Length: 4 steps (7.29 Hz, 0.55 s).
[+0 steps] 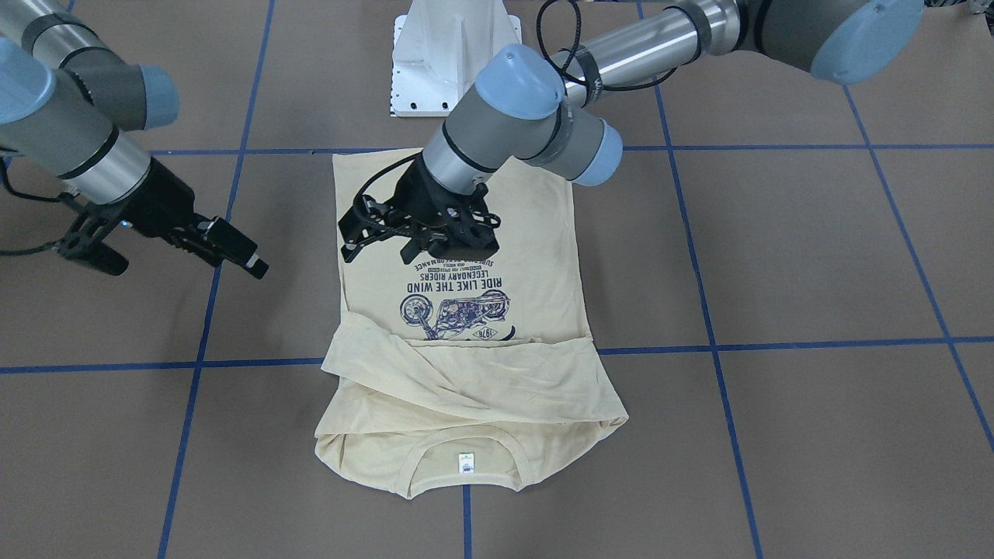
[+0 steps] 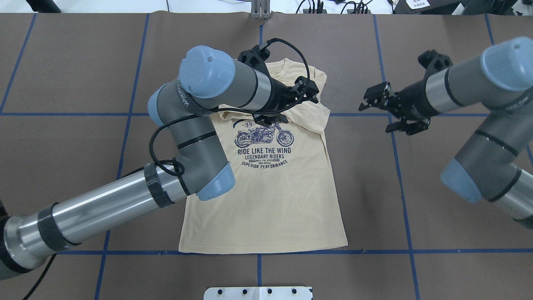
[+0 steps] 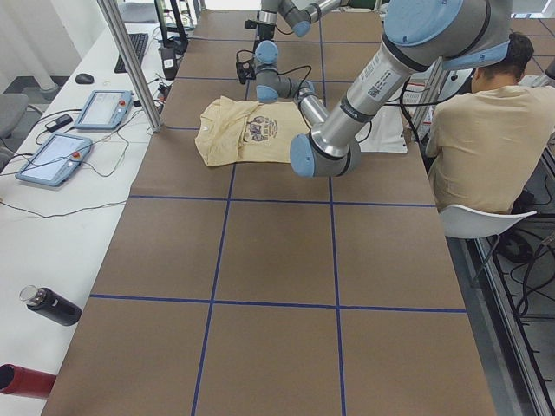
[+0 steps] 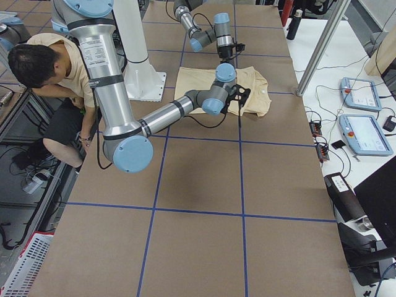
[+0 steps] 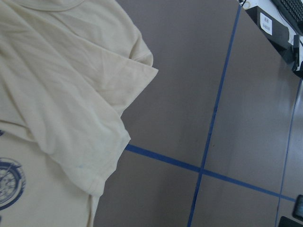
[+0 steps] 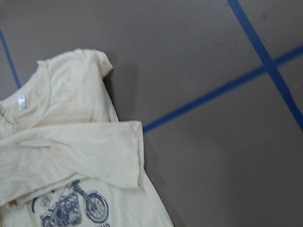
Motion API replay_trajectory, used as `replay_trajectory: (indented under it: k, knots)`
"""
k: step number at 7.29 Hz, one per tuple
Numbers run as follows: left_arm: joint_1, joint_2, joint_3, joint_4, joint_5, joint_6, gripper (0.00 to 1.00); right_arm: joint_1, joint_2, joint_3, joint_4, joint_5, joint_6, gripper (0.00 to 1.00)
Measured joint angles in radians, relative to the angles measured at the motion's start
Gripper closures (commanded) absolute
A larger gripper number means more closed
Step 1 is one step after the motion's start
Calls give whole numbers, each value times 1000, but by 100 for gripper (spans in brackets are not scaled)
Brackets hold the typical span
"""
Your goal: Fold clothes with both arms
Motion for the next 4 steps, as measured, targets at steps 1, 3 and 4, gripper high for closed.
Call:
replay_trajectory:
  k: [1, 3, 4]
  knots:
    - [-22, 73, -88, 9, -4, 3, 7, -119, -77, 76, -1, -136, 105, 0]
    - [-49, 193, -239, 15, -1, 8, 7, -345, -161, 166, -3, -394, 306, 0]
    - [-54, 215, -270, 17, 10, 14, 7, -432, -211, 219, -4, -480, 388, 1]
